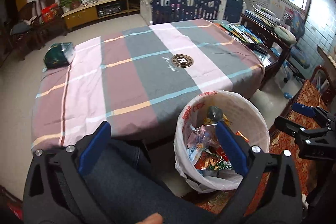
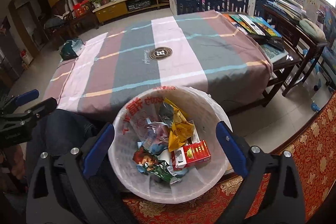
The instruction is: Collect trash
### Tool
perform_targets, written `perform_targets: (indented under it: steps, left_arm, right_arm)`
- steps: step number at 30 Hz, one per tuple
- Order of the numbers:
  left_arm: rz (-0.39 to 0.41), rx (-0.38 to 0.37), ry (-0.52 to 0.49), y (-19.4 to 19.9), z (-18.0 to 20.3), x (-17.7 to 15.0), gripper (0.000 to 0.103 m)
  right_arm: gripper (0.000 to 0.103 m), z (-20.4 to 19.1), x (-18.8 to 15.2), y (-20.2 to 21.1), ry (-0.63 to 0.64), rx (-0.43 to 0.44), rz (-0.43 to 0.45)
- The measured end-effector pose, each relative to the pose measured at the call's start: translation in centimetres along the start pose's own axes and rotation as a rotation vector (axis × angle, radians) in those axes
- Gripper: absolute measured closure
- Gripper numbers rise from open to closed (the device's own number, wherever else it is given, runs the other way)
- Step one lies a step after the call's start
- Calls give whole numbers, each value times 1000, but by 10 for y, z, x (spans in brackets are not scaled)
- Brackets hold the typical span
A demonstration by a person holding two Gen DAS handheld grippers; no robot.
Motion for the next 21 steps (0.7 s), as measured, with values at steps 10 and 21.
perform_targets:
  steps: [10,21]
  left_arm:
    - [77,104,51,57,-6,-6,3]
    - [128,82,63,73,-7,1,3]
  right_arm:
    - [4,-38,22,48,85,5,74]
    - [4,-45,27,60,115,-21,118]
Point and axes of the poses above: each gripper's, at about its wrist camera, not at the fingertips, and y roughly against the way its jaws point, z to its right, x to its top, the point moved 2 cm from there along -y, roughly the way its jaws point, and after that the axes turned 14 degrees about z, right-handed, at the moved point
